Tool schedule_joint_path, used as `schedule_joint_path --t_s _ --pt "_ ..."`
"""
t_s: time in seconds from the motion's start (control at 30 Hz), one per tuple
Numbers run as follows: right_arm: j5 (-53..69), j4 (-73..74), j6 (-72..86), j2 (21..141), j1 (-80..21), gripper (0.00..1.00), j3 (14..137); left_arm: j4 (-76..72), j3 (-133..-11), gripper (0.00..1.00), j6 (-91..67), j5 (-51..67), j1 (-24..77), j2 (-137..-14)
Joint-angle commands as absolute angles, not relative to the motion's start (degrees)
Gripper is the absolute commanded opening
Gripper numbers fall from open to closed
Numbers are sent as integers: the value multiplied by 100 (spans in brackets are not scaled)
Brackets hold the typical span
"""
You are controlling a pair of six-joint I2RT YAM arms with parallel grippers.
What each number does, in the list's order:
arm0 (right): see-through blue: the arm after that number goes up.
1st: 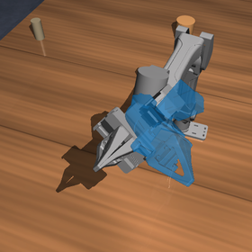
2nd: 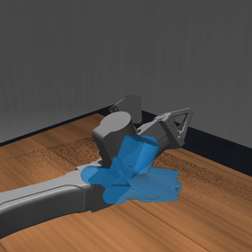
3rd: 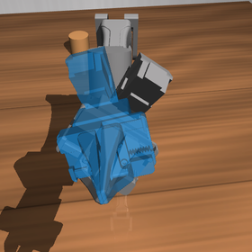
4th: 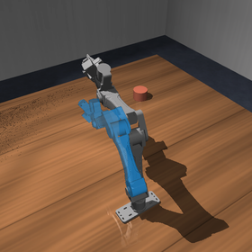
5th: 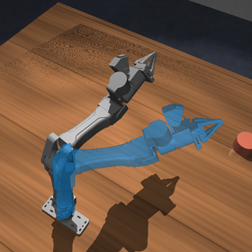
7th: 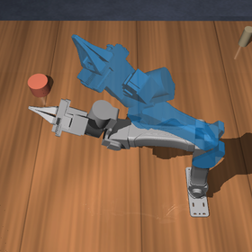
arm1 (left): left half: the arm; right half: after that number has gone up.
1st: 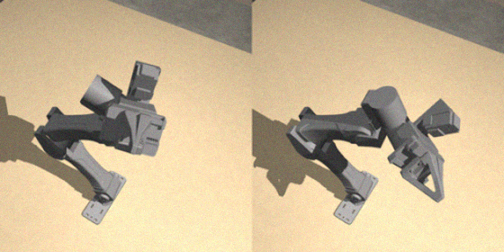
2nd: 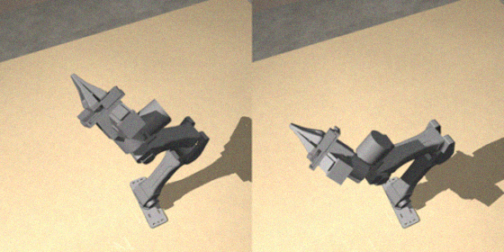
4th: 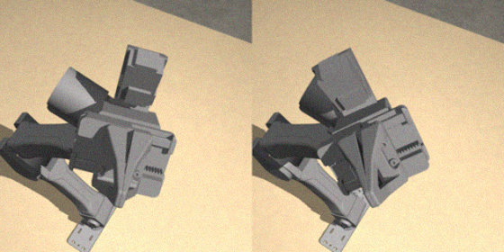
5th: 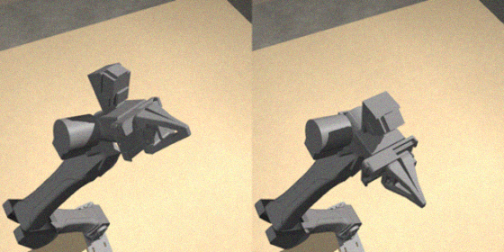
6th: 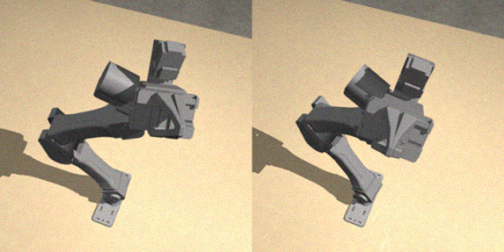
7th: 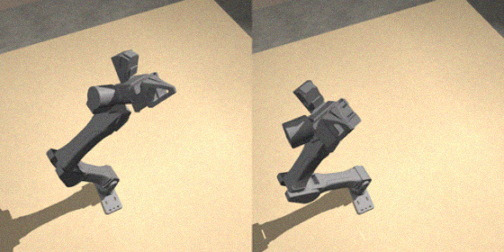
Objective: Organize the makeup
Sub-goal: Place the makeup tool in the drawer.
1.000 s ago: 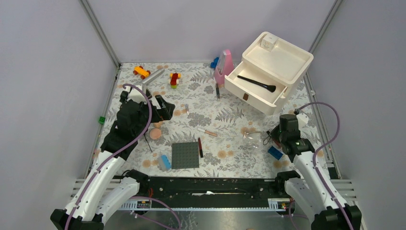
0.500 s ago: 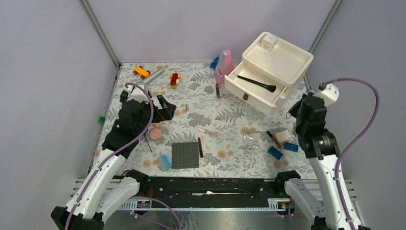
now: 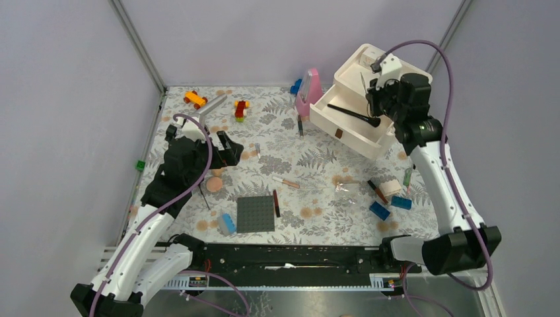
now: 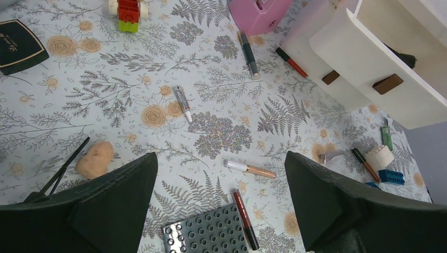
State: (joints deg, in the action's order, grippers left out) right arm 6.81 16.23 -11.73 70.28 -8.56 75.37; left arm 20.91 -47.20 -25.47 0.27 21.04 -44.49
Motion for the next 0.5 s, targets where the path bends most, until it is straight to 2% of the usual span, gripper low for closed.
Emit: schedule_joint_path --t_s 0.0,0.27,0.4,0.47 --pt "1708 1691 -2544 7529 -889 0 8209 1885 -4874 99 -2513 117 2065 -4503" --pt "999 2388 -3691 8420 -1350 1 8640 1939 -4901 99 -2458 191 2049 -4664" --pt "374 2737 -3999 8849 -1657 10 8883 1896 -4843 99 -2393 179 2040 -4617" --pt "66 2667 -3885 8958 -1740 20 8969 1898 -4835 99 -2382 183 2039 -4614"
